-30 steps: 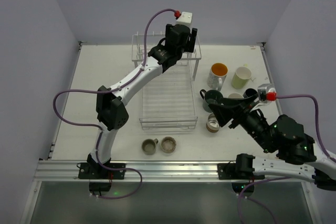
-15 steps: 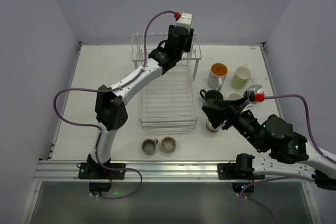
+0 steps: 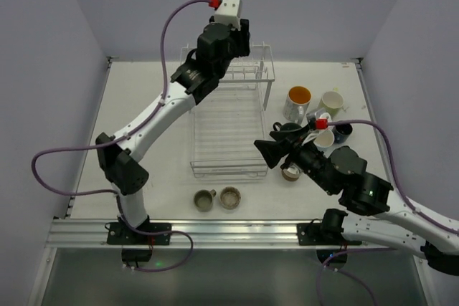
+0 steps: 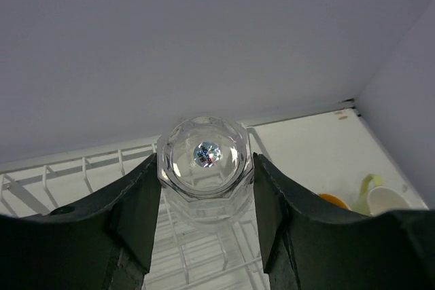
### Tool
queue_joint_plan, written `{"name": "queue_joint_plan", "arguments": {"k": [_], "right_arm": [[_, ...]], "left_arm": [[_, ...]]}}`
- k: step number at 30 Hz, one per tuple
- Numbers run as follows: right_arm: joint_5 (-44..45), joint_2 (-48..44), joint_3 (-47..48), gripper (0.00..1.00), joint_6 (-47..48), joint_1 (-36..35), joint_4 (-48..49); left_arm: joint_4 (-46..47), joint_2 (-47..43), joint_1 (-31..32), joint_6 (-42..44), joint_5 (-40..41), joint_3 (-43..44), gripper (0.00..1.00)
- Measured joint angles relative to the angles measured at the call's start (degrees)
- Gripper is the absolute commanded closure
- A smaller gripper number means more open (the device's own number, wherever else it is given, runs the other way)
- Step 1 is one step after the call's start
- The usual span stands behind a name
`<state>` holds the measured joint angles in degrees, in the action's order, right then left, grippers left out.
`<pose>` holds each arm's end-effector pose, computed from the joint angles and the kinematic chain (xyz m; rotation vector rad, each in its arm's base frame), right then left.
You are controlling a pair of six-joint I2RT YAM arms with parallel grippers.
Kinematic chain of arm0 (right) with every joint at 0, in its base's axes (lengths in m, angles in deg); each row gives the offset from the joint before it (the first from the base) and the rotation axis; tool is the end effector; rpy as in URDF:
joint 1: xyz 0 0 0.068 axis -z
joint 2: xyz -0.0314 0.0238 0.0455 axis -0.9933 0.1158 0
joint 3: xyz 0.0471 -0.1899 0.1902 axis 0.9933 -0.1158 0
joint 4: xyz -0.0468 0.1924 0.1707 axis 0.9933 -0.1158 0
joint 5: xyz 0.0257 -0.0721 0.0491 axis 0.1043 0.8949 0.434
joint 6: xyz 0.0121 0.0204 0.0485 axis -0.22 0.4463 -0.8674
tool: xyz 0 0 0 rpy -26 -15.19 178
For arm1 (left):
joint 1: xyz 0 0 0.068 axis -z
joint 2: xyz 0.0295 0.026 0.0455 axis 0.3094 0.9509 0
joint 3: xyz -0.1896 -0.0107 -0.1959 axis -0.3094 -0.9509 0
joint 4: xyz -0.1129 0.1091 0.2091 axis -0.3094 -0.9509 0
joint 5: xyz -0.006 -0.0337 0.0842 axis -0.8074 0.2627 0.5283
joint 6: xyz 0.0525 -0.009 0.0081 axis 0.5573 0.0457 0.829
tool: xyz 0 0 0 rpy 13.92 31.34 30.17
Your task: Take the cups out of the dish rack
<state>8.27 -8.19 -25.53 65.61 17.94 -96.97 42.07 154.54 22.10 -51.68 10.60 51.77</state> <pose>0.0740 0.1270 0.3859 -0.2664 1.5942 0.8753 0.3433 -0.2712 0.4530 0.1001 1.6215 -0.3638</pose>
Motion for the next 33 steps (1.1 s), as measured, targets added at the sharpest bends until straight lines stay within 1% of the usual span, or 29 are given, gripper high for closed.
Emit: {"name": "queue_joint_plan", "arguments": {"k": [2,4,8,9,11,15,20,23,26,28,33], "right_arm": [[-3.23,0.83,-1.01,0.37,0.11,2.08,2.19],[-5.77,2.01,-1.05,0.37,0.11,3.43,4.52],[-8.15,5.14,-1.03,0.37,-0.61,5.88,9.57],[-8.57,5.88,-1.01,0.36,-0.85,6.32,10.43],[-10.21,7.91,-1.01,0.36,-1.64,7.17,12.63],[-13.22,11.69,-1.01,0.34,-4.61,7.69,16.06],[-17.44,12.28,-2.40,0.32,-8.31,7.69,20.72],[-20.55,13.11,-2.38,0.32,-9.31,7.72,23.41],[-22.73,14.99,-2.03,0.34,-10.03,7.72,25.51],[-24.09,17.00,-1.22,0.37,-10.38,7.72,26.47],[-26.16,19.26,-0.85,0.51,-11.89,7.72,29.62]], "left_arm": [[0.90,-5.22,-0.02,-1.92,-2.16,-4.24,0.70],[2.05,-11.69,-0.04,-4.55,-4.79,-10.36,0.71],[9.31,-29.20,-0.02,-12.70,-10.67,-31.54,0.71],[9.94,-33.27,-0.02,-14.84,-12.20,-36.24,0.71],[14.08,-40.50,-0.02,-19.71,-15.15,-45.29,0.71],[19.87,-50.21,0.04,-27.85,-19.43,-58.31,0.71],[24.41,-57.79,0.09,-34.86,-23.10,-67.69,0.71],[26.86,-60.85,0.09,-37.55,-24.50,-71.10,0.71],[30.03,-62.03,0.09,-39.65,-25.86,-73.46,0.71],[32.26,-62.29,0.09,-41.13,-26.60,-75.10,0.71],[36.44,-62.90,0.09,-44.30,-27.56,-79.54,0.71]]}}
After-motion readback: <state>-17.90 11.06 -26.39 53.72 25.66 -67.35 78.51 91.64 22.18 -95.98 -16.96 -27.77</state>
